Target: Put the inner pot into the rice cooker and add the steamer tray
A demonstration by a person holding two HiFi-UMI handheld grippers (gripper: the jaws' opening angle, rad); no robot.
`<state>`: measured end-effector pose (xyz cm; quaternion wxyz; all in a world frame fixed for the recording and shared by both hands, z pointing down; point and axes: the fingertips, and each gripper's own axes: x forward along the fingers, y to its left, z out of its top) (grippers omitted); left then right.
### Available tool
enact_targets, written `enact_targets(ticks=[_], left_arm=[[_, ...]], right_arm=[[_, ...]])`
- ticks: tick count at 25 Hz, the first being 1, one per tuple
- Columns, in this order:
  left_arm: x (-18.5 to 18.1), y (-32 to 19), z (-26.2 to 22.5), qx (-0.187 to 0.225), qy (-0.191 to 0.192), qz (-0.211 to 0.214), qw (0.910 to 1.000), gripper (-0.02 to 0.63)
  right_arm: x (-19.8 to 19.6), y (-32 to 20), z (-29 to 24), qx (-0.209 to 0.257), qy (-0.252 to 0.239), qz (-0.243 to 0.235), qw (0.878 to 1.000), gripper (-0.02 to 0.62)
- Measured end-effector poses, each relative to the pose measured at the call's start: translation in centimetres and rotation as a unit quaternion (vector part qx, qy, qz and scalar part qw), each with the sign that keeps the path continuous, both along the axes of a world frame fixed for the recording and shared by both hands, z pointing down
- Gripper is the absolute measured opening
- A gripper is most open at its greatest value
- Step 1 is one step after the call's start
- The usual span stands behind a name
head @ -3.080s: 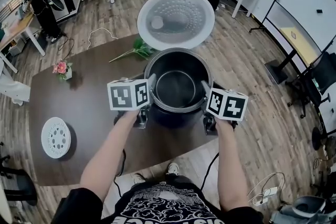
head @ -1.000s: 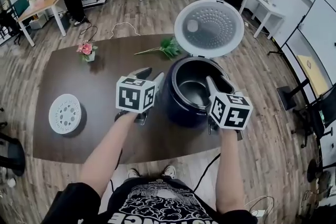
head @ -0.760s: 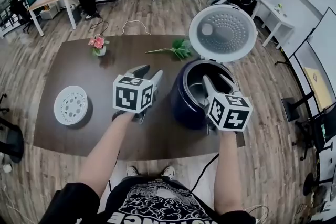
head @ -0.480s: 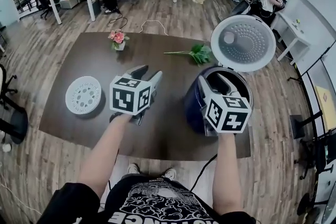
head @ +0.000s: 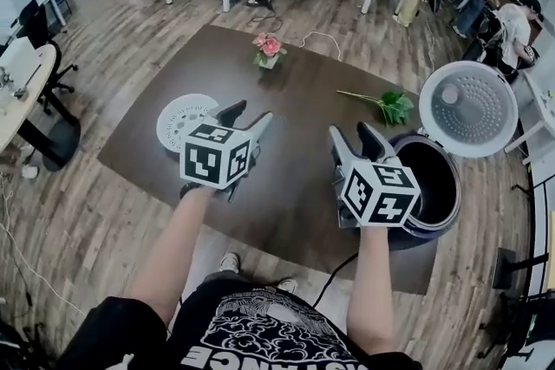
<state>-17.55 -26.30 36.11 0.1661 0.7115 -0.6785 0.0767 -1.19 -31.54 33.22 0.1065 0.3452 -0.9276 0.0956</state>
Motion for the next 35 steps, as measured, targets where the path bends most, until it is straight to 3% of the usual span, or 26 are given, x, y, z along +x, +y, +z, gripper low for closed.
enact_targets(ticks=[9,20,27,35], left_arm=[[-5.8,7.4,1.6,-0.005,0.016,-0.111,0.9937,0.259],[-9.7,16.1,2.3,-0.001,0.029,-0.248,0.9683,0.265],[-11.2,18.5,2.8,-0.009,0.03,-0.277,0.9603,0.265],[-16.2,18.3,5.2,-0.021,0.048,-0.264,0.9631,0.265]], right_arm=[[-5.7,2.4,2.3,-0.023,-0.026,-0.095,0.995,0.256],[-10.6,6.5,5.4,-0.05,-0.016,-0.221,0.974,0.276],[-13.1,8.4,6.7,-0.072,-0.012,-0.256,0.964,0.276],[-18.3,9.0,9.1,-0.1,0.0,-0.25,0.963,0.276]])
